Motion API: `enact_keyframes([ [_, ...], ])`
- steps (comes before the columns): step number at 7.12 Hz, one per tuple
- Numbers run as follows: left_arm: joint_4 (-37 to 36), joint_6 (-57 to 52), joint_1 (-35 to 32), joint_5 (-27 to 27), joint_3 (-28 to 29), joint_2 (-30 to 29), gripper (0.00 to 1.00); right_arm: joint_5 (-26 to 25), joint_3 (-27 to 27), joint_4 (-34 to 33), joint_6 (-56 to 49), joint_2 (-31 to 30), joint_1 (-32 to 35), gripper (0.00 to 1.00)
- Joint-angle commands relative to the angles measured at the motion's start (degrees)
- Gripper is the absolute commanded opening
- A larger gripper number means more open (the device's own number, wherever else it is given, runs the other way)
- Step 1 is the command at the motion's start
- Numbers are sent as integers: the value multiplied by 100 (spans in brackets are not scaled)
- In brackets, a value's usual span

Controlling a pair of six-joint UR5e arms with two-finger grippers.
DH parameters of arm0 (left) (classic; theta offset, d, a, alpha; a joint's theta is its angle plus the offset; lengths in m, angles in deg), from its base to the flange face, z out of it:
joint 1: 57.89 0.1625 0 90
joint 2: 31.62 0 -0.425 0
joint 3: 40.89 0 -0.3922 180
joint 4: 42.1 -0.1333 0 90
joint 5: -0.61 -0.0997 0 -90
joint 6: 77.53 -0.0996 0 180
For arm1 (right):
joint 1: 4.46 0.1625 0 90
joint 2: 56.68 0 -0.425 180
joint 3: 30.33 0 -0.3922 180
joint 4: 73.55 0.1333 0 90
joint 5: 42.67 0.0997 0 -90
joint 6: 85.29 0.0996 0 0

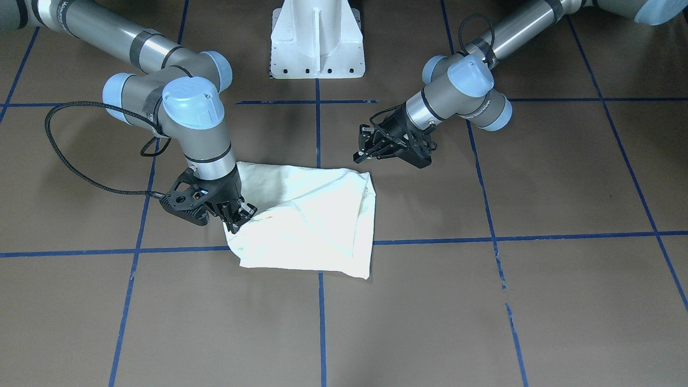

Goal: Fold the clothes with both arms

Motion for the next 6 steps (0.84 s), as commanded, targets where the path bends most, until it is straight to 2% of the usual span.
enact_keyframes([
  [1, -45, 162, -289, -338, -9, -16, 0, 9, 69, 13, -11, 16, -1, 0],
  [2, -142, 171, -316, -819, 9, -95, 0, 0, 69, 13, -11, 16, -1, 0],
  [3, -169, 179, -404, -1198, 157, -287, 22, 0, 69, 13, -20, 16, -1, 0],
  [4, -186, 301, -404, -1228, 455, -420, 37, -9, 78, 13, -38, -2, 7, 77],
  [5, -195, 407, -396, -1263, 797, -725, 40, -26, 78, 4, -29, 7, 34, 94],
  [6, -169, 408, -387, -1515, 1070, -824, 44, -26, 69, 12, -29, 7, 34, 93],
])
